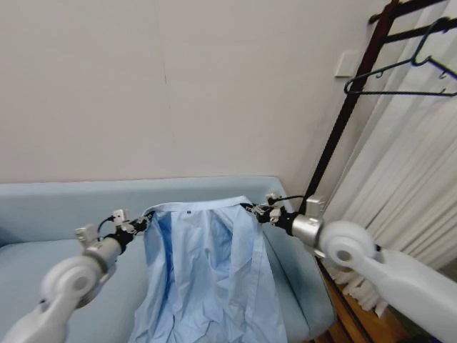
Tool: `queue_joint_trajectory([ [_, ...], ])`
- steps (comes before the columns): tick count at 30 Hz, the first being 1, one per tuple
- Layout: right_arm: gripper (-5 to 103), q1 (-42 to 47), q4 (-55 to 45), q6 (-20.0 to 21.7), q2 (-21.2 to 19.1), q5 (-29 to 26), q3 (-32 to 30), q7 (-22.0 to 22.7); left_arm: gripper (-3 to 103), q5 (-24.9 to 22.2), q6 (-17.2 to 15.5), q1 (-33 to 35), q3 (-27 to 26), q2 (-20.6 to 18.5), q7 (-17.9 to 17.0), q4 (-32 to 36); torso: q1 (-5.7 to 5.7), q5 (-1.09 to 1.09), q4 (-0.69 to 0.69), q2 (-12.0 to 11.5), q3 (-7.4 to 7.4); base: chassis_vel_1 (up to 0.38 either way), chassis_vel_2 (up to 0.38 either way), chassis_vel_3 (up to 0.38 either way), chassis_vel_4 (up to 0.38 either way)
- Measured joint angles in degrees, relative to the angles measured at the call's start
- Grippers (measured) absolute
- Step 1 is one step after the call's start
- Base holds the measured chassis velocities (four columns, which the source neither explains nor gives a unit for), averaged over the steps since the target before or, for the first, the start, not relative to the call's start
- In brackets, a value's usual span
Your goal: Pick up the clothes from the sofa and hang them on the clothes hanger.
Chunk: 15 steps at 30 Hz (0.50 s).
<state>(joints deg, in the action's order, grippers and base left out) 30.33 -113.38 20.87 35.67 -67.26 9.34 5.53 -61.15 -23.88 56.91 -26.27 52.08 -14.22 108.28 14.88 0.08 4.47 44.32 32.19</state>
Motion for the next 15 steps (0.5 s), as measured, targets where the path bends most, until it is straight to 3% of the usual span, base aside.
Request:
queue_joint_trajectory([
  [3, 0, -1.3, 9.6, -1.8, 6.1, 6.1, 3.2, -1.6, 0, 8.0, 2.9, -9.6, 7.8, 3.0, 5.3, -15.7, 0.0, -0.01, 0.0, 0.0, 0.0, 0.0, 0.0, 0.0, 0.0],
  [4, 0, -1.3, 9.6, -1.8, 6.1, 6.1, 3.2, -1.6, 0, 8.0, 2.9, -9.6, 7.8, 3.0, 5.3, -15.7, 0.0, -0.01, 0.0, 0.0, 0.0, 0.0, 0.0, 0.0, 0.0],
  [8, 0, -5.1, 23.1, -5.4, 13.1, 14.3, 6.5, -3.6, 0, 12.7, 7.2, -21.6, 15.9, 9.0, 9.5, -34.0, 0.0, 0.0, 0.01, 0.0, -0.01, 0.0, 0.0, 0.0, 0.0],
  [10, 0, -5.9, 25.5, -6.2, 14.5, 16.0, 6.9, -3.9, 0, 13.6, 8.1, -23.4, 17.3, 10.2, 9.9, -37.1, 0.0, 0.0, 0.01, 0.0, -0.01, 0.0, 0.0, 0.0, 0.0],
  [13, 0, -8.1, 33.5, -6.8, 20.0, 20.2, 7.5, -3.6, 0, 15.1, 9.6, -29.0, 22.4, 13.9, 10.5, -45.7, 0.01, 0.01, 0.01, 0.0, -0.01, 0.0, 0.0, 0.0, 0.0],
  [15, 0, -8.6, 35.6, -6.7, 21.6, 21.0, 7.5, -3.4, 0, 15.2, 9.6, -30.1, 23.5, 14.7, 10.6, -47.4, 0.0, 0.01, 0.0, 0.0, -0.02, 0.0, 0.0, 0.0, 0.0],
])
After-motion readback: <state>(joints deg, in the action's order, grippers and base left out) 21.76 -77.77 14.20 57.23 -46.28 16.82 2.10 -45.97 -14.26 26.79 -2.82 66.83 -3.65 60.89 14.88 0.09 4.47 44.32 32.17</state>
